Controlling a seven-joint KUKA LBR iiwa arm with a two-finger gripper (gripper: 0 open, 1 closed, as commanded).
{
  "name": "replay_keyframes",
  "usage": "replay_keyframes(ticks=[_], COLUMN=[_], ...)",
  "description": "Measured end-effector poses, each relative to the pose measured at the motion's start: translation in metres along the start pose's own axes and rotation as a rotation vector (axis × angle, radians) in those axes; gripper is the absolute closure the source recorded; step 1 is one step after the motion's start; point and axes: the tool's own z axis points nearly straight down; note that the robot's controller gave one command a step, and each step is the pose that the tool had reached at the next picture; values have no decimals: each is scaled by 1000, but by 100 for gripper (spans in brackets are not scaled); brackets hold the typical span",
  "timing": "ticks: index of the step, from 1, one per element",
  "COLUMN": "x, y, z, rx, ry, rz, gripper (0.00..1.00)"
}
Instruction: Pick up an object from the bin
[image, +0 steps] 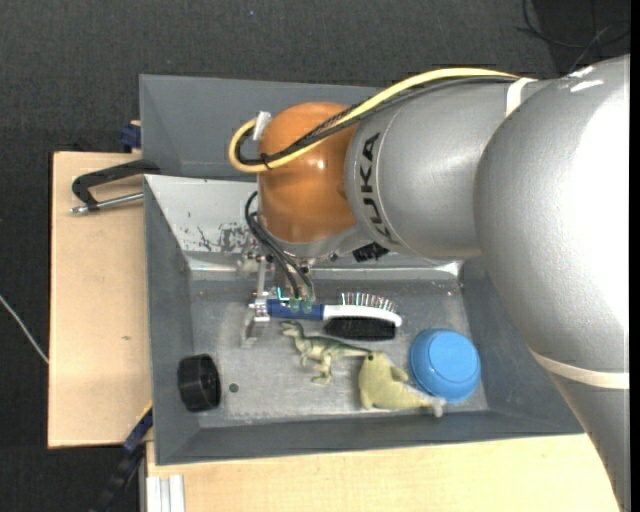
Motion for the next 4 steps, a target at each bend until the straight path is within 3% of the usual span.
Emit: replay_keyframes(ticks=[1,2,3,4], x=[5,0,-26,-27], y=[-76,-136,-192,-195], z=[56,34,31,53], rx=[-2,1,1,-13], ry=[-14,-14,-13,8], rz=[-6,-288,-294,-153], gripper=[0,0,0,0])
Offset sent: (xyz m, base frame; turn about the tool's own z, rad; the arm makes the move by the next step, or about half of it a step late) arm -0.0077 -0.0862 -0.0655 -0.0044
